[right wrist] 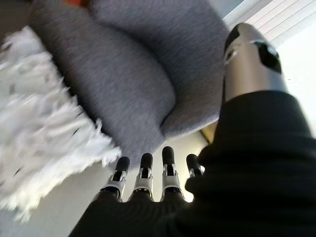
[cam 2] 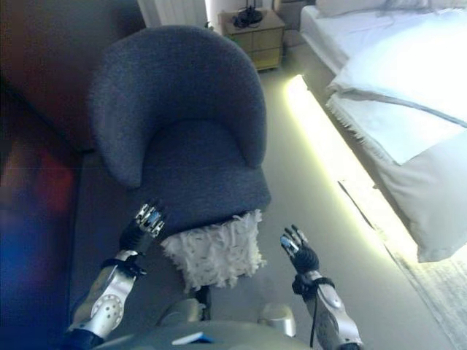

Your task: Pick up the cushion and take it to the sofa

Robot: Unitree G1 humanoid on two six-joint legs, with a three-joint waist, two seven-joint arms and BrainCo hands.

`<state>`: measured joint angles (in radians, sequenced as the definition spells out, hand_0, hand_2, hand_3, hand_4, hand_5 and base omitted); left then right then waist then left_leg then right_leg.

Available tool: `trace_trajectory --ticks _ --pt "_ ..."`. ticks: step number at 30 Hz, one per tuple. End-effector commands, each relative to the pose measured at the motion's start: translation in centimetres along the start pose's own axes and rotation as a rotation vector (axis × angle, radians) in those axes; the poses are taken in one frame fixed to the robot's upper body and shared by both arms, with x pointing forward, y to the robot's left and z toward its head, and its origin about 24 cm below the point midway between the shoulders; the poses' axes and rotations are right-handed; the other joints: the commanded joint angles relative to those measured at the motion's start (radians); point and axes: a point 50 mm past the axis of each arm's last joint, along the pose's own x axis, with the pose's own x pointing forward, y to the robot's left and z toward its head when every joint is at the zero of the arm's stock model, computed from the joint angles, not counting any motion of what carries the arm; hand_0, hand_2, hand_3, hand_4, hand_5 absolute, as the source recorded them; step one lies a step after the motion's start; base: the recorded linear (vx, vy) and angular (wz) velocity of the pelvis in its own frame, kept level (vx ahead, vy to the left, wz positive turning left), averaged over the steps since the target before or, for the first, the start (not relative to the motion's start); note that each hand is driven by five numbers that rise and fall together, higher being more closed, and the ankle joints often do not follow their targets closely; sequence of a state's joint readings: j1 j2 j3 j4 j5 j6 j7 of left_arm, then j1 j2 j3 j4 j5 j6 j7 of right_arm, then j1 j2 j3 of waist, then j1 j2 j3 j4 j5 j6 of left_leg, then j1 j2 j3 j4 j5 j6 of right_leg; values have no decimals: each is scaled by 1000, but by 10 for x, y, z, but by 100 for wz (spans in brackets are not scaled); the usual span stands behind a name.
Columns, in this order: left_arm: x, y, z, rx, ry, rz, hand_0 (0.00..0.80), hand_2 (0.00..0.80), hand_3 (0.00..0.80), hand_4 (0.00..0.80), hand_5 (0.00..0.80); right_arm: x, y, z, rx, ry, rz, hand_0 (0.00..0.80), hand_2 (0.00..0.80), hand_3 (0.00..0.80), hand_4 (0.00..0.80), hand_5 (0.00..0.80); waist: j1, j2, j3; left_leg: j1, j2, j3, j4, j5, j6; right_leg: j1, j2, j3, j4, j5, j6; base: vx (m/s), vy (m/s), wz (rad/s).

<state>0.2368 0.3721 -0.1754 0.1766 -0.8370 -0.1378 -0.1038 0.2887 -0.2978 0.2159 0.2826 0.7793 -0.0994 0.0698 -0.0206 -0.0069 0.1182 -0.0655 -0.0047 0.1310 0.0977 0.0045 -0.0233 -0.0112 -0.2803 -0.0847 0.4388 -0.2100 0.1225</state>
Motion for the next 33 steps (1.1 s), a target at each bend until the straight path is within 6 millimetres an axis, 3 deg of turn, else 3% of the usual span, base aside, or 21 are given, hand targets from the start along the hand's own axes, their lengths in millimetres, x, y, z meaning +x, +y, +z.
trace_trajectory --ticks 1,5,8,12,19,26,33 --pt "-5 -1 21 104 -60 -50 0 0 0 0 0 -3 13 4 44 -88 31 0 0 0 0 0 14 -18 -51 -19 -4 -22 -20 -1 85 -66 -51 21 143 357 -25 250 257 2" --pt "-4 1 29 85 -81 -44 0 0 0 0 0 -8 8 -2 39 -65 14 0 0 0 0 0 10 -18 -51 12 -29 -50 -44 -3 83 -115 1 14 -22 343 -30 205 77 1" --pt "-6 2 28 92 -85 -31 0 0 0 0 0 -10 6 -2 56 -64 16 0 0 0 0 0 8 -35 -42 23 -30 -47 -50 -15 77 -124 27 6 -186 373 -4 133 -84 -11" --pt "-10 4 26 107 -82 -36 0 0 0 0 0 -10 1 -4 62 -43 19 0 0 0 0 0 9 -53 -38 46 -27 -46 -58 -37 71 -117 40 20 -290 390 22 123 -65 -1" --pt "-21 15 24 116 -66 13 0 0 0 0 0 -5 8 -4 53 -23 59 0 0 0 0 0 41 -65 -57 65 -7 -44 -33 -67 56 -60 14 -14 -356 375 32 145 -90 7" --pt "-20 14 22 89 -72 24 0 0 0 0 0 -1 10 1 3 -9 70 0 0 0 0 0 44 -70 -75 73 27 -40 -25 -68 28 -7 65 -19 -427 303 28 126 -128 3" --pt "-20 10 15 52 -59 44 0 0 0 0 0 -4 6 1 -30 21 79 0 0 0 0 0 35 -77 -71 69 65 -3 26 -67 -1 24 90 -53 -421 268 0 65 -85 8"
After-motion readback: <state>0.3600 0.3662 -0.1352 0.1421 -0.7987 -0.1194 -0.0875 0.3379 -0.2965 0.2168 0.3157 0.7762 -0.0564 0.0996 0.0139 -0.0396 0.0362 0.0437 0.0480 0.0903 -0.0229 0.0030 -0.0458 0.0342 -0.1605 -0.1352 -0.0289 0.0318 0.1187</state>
